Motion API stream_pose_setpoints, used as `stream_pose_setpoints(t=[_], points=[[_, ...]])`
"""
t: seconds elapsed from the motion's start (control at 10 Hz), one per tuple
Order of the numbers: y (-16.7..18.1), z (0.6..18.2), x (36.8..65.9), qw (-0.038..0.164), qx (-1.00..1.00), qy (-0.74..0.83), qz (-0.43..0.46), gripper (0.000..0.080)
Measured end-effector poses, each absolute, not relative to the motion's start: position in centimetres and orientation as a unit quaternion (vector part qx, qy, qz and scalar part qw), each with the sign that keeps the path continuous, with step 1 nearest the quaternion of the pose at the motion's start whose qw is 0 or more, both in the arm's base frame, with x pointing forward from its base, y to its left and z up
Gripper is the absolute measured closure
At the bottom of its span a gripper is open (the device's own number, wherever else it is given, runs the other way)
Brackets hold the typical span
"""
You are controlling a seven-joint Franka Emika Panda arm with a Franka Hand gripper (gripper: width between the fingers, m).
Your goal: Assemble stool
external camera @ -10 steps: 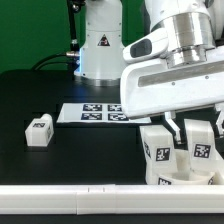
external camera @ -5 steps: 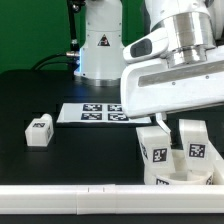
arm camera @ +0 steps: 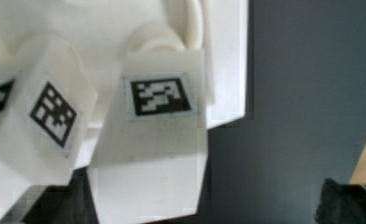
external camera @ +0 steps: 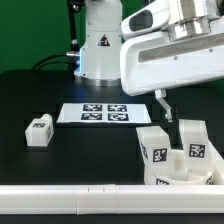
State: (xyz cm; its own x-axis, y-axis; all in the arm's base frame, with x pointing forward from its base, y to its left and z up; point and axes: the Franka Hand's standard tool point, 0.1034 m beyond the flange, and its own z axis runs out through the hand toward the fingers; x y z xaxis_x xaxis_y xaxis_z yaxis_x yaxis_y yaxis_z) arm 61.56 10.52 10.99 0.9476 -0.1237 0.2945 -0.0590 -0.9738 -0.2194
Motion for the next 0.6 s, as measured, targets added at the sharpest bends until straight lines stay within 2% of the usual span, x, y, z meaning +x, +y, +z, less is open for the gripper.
stream_pose_setpoints(t=[0.3, 0.6], points=[[11.03, 11.1, 60.93, 0.131, -0.99, 0.041, -0.038, 0.015], [10.59, 11.62, 61.38, 0.112, -0.984, -0.115, 0.082, 0.015]])
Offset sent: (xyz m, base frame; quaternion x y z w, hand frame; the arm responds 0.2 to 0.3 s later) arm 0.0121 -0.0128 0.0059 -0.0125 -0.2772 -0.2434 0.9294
